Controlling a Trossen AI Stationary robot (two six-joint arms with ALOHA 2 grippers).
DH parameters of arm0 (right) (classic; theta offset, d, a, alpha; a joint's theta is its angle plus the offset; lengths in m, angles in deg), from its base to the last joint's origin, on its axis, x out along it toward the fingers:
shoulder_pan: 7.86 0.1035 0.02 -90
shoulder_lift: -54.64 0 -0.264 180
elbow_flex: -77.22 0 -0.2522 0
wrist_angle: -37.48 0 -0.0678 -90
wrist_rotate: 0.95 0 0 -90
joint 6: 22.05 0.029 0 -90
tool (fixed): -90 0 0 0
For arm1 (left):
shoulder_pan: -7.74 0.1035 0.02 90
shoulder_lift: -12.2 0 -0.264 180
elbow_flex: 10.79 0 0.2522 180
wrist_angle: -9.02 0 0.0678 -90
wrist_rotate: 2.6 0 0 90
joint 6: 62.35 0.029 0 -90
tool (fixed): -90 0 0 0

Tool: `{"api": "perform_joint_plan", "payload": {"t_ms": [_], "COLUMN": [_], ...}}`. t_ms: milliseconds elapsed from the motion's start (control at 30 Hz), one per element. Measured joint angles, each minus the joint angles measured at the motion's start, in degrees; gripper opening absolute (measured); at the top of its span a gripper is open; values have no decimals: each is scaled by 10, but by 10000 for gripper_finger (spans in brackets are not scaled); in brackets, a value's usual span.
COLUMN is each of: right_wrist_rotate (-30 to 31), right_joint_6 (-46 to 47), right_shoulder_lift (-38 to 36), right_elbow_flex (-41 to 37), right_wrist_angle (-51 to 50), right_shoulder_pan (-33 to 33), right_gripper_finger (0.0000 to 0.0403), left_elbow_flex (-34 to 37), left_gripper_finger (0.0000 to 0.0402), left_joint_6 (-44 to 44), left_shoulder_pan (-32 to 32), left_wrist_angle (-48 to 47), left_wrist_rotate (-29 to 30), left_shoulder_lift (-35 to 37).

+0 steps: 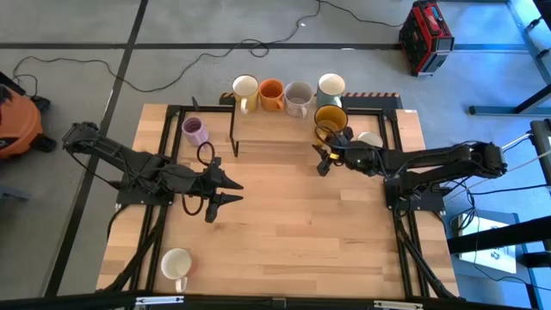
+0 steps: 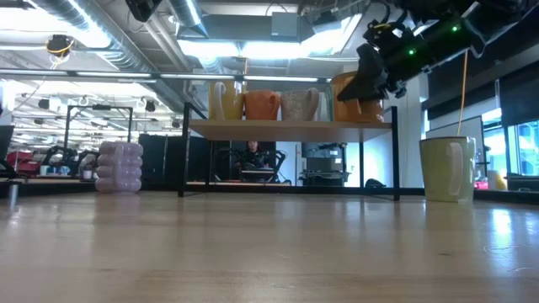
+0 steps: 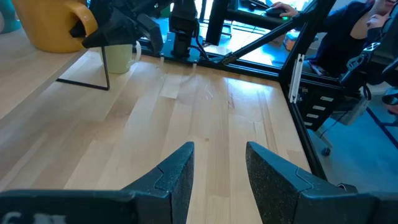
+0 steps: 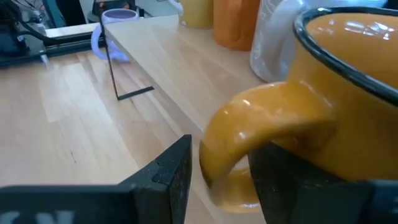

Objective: Place coffee mugs
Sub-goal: Put the yellow mug on the shelf

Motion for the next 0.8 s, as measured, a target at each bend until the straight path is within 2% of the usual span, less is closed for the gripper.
{"api": "perform_joint_plan", "payload": {"t_ms": [200, 800], "right_wrist_rotate": [-30, -38], "right_joint_6": [2, 16], "right_shoulder_lift": [0, 0], "right_elbow_flex": [45, 186], "right_wrist_angle": [-67, -380], "right_shoulder_pan": [0, 0], "right_gripper_finger": [145, 145], "left_elbow_flex": [0, 0], "left_gripper_finger": [140, 140], "left_joint_6": [0, 0], "left_shoulder_pan": [0, 0], "left_wrist_angle": [0, 0], "left_wrist_rotate": [0, 0], "left_shoulder_lift": [0, 0]}}
